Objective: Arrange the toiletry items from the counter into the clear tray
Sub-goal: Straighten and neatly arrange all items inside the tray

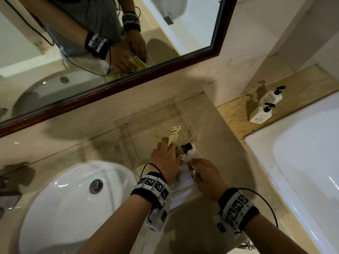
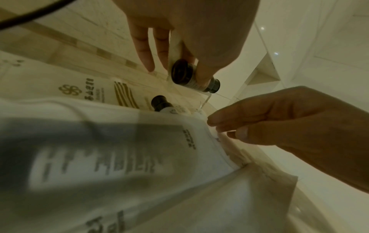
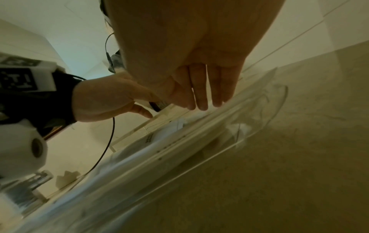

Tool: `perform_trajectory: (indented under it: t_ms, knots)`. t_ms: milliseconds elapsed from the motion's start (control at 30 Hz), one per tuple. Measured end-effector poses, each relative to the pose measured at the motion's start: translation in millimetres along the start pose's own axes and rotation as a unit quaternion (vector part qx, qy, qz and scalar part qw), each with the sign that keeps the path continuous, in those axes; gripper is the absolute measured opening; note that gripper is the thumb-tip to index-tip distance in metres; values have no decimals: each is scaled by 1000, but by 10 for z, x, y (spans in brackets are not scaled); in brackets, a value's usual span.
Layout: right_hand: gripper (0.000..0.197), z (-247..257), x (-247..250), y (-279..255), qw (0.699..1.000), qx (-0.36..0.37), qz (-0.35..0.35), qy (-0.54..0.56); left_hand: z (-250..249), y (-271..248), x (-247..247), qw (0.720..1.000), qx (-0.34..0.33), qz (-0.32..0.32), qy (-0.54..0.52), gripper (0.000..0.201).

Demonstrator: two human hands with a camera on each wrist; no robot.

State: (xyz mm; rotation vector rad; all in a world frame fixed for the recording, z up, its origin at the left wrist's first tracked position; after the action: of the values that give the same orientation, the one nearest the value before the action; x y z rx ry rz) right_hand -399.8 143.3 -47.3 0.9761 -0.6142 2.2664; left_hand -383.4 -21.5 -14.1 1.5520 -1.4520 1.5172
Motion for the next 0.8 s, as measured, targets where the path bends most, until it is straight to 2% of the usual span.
perform_trajectory:
  t_ms: [133, 200, 267, 300, 367, 433, 467, 533, 667, 800]
  knots:
    - [45, 36, -27, -52, 998, 1, 1, -68, -30, -10, -6, 1000, -16, -1, 21, 41]
    - [46, 63, -43, -78, 998, 28, -14, -58, -54, -12, -18, 999, -28, 2, 28, 42]
    - [43, 59, -31, -99, 1000, 16, -8, -12, -77, -15, -49, 998, -40, 9, 41, 43]
    - [40, 29, -5, -108, 1000, 0, -22, 20, -91, -17, -66, 997, -47, 12, 52, 44]
    - [33, -69, 73, -108, 993, -28, -103, 51, -128, -30, -98, 995, -68, 14, 75, 45]
    - [28, -133, 145, -94, 984, -30, -172, 43, -160, -44, -149, 993, -86, 11, 75, 43]
    - [28, -158, 156, -70, 982, -24, -184, 34, -167, -49, -182, 993, -92, 8, 71, 41]
    - [28, -202, 156, -13, 984, -12, -176, -7, -183, -48, -247, 993, -99, 3, 59, 38]
    - [33, -198, 167, 115, 991, -1, -109, -77, -195, -11, -366, 995, -90, 22, 36, 41]
    - [31, -168, 191, 224, 987, 37, -55, -147, -183, 8, -379, 995, -93, -4, 20, 42]
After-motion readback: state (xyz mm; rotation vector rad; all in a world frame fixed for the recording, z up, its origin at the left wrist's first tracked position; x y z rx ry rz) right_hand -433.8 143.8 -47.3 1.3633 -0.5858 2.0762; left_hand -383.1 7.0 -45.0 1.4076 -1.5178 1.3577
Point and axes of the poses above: each hand's wrist, its own y-axis towards the middle knuckle, its own x-axis out of the back of the hand, z = x × y, the point moved 3 cm from there along y, towards the middle knuckle, and after that the axes turned 8 degrees about x, right-handed, at the moved point
